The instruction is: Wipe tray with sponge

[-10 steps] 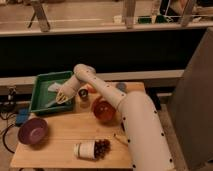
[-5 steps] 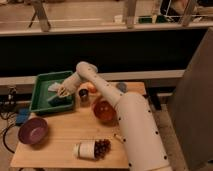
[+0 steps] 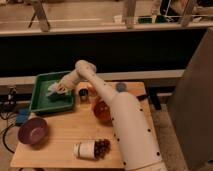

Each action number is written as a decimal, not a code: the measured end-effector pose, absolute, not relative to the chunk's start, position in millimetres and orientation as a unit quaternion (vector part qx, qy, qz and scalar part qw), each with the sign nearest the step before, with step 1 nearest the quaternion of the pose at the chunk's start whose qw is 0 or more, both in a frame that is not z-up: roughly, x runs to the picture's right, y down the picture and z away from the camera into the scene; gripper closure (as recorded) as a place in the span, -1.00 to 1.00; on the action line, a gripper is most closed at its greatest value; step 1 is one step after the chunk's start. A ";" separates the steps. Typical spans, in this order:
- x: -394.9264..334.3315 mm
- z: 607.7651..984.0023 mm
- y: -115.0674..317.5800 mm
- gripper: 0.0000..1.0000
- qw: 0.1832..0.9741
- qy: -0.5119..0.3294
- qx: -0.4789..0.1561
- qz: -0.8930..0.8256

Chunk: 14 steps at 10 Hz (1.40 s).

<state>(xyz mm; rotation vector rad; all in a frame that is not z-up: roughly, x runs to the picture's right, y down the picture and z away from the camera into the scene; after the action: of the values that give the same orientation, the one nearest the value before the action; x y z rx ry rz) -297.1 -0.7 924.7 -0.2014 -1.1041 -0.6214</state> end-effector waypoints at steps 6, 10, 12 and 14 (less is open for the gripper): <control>-343.6 916.8 -4.4 1.00 0.766 -0.554 -0.097 -0.312; -353.5 895.7 33.2 1.00 0.741 -0.572 -0.126 -0.328; -345.0 884.3 48.5 1.00 0.738 -0.571 -0.135 -0.331; -336.6 873.7 55.3 1.00 0.740 -0.566 -0.137 -0.336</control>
<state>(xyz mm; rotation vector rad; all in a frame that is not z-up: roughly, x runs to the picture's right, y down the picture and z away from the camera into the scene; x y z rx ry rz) -336.6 55.3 873.7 -0.3012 -1.2417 -0.7361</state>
